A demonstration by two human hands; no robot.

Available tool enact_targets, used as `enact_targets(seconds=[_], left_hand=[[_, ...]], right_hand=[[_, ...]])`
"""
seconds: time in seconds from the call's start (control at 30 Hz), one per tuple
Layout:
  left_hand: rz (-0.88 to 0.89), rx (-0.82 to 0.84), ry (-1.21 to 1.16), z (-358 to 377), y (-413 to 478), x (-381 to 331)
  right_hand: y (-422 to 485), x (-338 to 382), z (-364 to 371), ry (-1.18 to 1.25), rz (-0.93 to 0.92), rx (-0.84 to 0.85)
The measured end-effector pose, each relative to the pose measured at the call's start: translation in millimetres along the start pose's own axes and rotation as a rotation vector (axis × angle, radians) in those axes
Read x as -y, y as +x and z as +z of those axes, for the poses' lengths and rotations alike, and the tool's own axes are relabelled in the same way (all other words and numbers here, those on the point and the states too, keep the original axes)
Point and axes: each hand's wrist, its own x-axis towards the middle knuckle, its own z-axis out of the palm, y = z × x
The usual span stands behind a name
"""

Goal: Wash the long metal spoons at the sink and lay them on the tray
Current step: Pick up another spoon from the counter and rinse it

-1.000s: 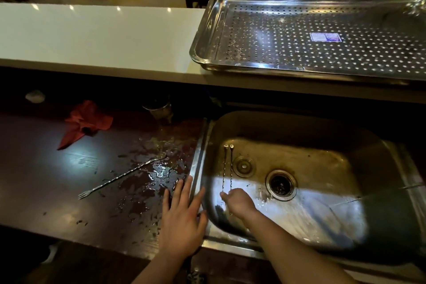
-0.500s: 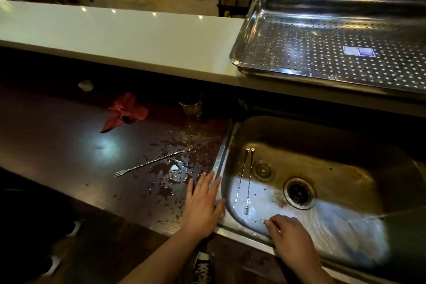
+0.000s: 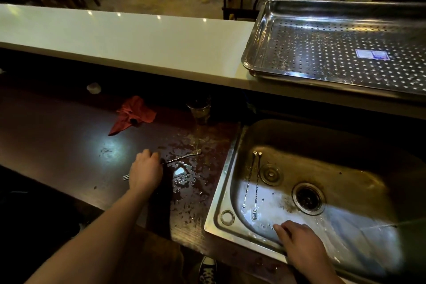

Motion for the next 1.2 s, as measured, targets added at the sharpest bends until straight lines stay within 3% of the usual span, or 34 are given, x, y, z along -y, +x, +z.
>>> enact_targets(seconds=[0.37,0.53,0.7,0.93,1.2], left_hand=[[0.281,0.129,0.252,0.3,14.7,12.0],[0.314,0.13,0.251,-0.8,18.2,8.2],[0.325,0.115,0.119,-0.3,20.4,7.3],[0.31,0.09,-0.35,-1.3,0.5,-9.2],[0.329,0.138,-0.571,-6.0,-46.1,-70.6]], right_hand=[[-1.2,0.7,2.9,0.044,0.01,-0.033],[-1.6,0.6,2.2,0.059,-0.001,-0.04],[-1.8,1.1,2.1,0.054,-0.003,-0.024],[0.3,-1.1,5.0,0.018,-0.001,-0.015],[-0.3,-6.6,6.0,0.019,-0.023,-0.034]])
